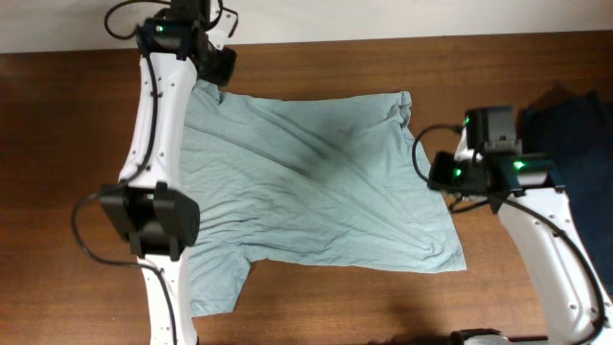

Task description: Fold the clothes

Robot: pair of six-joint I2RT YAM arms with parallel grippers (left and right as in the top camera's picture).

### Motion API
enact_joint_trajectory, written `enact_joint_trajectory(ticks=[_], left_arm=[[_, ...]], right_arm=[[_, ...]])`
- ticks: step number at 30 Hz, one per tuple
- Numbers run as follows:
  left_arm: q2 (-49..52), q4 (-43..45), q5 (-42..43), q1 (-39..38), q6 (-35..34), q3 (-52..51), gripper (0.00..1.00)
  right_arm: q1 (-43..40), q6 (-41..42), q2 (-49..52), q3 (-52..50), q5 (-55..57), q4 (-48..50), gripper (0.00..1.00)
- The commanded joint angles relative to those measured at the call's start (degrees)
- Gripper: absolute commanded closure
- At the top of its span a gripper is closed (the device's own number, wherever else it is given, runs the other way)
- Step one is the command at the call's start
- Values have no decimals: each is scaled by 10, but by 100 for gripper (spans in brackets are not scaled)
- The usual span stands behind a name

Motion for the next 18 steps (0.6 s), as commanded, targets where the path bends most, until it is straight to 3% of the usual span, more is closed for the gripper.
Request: enact_joint_trajectory(ticks=[1, 6, 8, 13, 18], left_arm=[[-73, -96, -10, -9, -103, 33, 65], [-85, -228, -10, -9, -197, 30, 66], [-86, -236, -2, -9, -210, 12, 71], [-87, -236, -5, -10, -258, -46, 73], [-100, -236, -22, -10, -275, -146, 85]], right_arm=[[2, -55, 30, 85, -45, 5, 83], [2, -65, 123, 193, -88, 5, 82], [2, -65, 169, 228, -106, 9, 82], [2, -91, 292, 294, -164, 50, 80], [2, -93, 369, 299, -179, 128, 77]])
